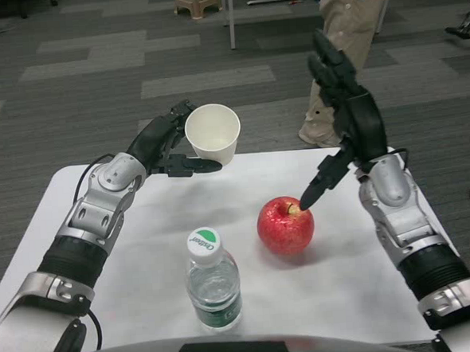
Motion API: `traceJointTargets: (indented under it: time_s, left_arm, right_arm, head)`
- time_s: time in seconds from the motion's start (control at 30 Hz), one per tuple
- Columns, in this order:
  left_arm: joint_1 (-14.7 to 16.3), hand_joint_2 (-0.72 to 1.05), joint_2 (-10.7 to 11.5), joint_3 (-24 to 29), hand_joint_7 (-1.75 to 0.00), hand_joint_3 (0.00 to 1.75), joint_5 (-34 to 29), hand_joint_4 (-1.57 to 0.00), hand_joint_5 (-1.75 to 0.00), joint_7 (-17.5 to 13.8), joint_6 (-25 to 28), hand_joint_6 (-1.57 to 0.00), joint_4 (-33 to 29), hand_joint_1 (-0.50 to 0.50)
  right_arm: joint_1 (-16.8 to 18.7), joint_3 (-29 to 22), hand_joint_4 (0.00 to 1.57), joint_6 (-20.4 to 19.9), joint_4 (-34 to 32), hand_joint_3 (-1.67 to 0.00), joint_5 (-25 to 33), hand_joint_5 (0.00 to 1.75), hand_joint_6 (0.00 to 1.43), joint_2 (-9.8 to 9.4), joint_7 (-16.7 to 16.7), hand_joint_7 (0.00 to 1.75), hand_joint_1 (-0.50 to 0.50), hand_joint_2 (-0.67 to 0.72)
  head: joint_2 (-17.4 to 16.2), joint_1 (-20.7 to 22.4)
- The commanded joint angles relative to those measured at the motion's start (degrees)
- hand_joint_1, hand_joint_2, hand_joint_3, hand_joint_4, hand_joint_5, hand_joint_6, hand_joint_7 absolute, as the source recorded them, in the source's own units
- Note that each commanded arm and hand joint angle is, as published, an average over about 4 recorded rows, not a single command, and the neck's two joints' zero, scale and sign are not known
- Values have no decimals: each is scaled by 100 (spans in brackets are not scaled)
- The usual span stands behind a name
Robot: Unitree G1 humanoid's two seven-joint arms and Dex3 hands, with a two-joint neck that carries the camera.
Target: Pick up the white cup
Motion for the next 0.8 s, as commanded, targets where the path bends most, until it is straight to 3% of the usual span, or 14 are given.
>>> traceJointTargets:
  time_s: [0.03,0.53,0.8]
  left_arm:
    - [302,105,131,213,-168,17,104,0,-41,-91,225,-94,-585,-21]
    - [1282,105,377,653,-168,17,126,0,-46,-456,1082,-94,-2422,-21]
    - [1643,105,456,842,-168,17,139,0,-41,-491,1214,-94,-2848,-21]
  right_arm:
    - [-12,-123,0,8,84,0,24,0,0,5,-17,0,-46,47]
    - [59,-417,0,-31,40,0,24,0,0,14,-9,0,-46,47]
    - [76,-483,1,-36,-13,0,24,0,0,10,-9,0,-46,47]
  head:
    - [26,28]
    - [213,145]
    - [251,216]
